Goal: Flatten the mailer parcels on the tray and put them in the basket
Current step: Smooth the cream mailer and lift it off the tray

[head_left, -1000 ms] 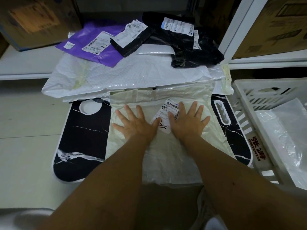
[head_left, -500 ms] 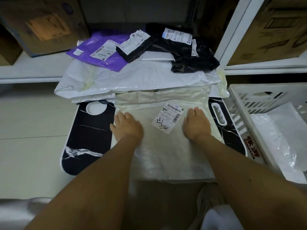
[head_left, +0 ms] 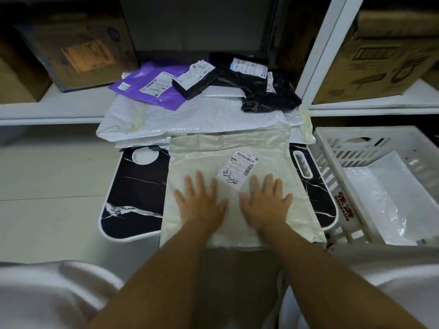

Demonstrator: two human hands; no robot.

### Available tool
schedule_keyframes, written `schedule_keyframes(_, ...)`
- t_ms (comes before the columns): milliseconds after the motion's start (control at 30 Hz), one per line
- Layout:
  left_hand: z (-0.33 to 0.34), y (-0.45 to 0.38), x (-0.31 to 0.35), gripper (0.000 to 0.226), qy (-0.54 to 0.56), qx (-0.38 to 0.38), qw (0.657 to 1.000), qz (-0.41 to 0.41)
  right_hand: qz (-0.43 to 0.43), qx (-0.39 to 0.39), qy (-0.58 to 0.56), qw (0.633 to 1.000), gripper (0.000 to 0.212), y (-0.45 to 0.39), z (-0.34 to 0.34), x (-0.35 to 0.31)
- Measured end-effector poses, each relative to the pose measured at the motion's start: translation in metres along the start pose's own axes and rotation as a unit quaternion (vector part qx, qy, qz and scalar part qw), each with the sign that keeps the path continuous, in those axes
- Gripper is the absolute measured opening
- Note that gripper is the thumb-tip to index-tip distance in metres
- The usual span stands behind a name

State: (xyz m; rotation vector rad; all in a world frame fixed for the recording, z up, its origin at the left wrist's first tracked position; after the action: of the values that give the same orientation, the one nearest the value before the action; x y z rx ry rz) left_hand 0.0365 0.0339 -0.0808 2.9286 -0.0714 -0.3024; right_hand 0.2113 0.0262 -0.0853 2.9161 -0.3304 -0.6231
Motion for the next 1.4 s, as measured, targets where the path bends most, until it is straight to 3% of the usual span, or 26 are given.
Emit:
schedule_keyframes(67,0.014,0.012,0.019,0.068,-0.009,-0.031,0.998,0.045,-0.009,-0.023,0.018,1.000,0.067,0.013,0.018,-0.007)
schedule_keyframes(167,0.027,0.017,0.015,0.069,-0.015,-0.068,0.996,0.048,-0.007,-0.042,0.037,0.998,0.065,0.015,0.022,-0.001)
schedule_keyframes(400,0.034,0.014,-0.028,0.068,0.000,-0.114,0.993,-0.036,0.020,-0.056,0.034,0.998,0.056,0.010,0.007,0.027)
schedule_keyframes(600,0.031,0.011,-0.054,0.060,0.067,-0.152,0.979,-0.116,0.038,0.014,0.045,0.998,0.039,0.005,-0.020,0.031)
schedule_keyframes(733,0.018,0.009,-0.082,0.054,0.113,-0.115,0.967,-0.196,0.127,0.065,0.052,0.988,0.038,0.009,-0.048,0.055)
schedule_keyframes(833,0.012,0.017,-0.100,0.049,0.164,-0.096,0.947,-0.259,0.180,0.095,0.005,0.979,0.044,0.013,-0.064,0.072)
schedule_keyframes(967,0.019,0.022,-0.102,0.051,0.256,-0.137,0.908,-0.301,0.231,0.078,-0.086,0.966,0.048,0.020,-0.068,0.082)
schedule_keyframes(1100,0.022,0.029,-0.106,0.053,0.295,-0.159,0.884,-0.327,0.309,0.076,-0.180,0.931,0.056,0.029,-0.069,0.089)
schedule_keyframes(1233,0.016,0.035,-0.116,0.050,0.271,-0.149,0.891,-0.331,0.326,0.051,-0.202,0.922,0.052,0.034,-0.069,0.085)
schedule_keyframes(1400,-0.008,0.051,-0.118,0.044,0.152,-0.133,0.935,-0.291,0.329,0.049,-0.237,0.913,0.041,0.044,-0.076,0.076)
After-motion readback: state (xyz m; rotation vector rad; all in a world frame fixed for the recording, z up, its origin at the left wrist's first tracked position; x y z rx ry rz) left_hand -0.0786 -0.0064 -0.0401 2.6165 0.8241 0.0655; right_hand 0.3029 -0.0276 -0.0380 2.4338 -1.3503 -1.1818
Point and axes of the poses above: each hand's wrist, its own y-axis away from the middle knuckle, its own z-axis out of the palm, x = y × z, the point moved 10 cm from there along -y, towards the middle knuckle, and after that the axes turned 15 degrees about -y, right-handed, at the moved point
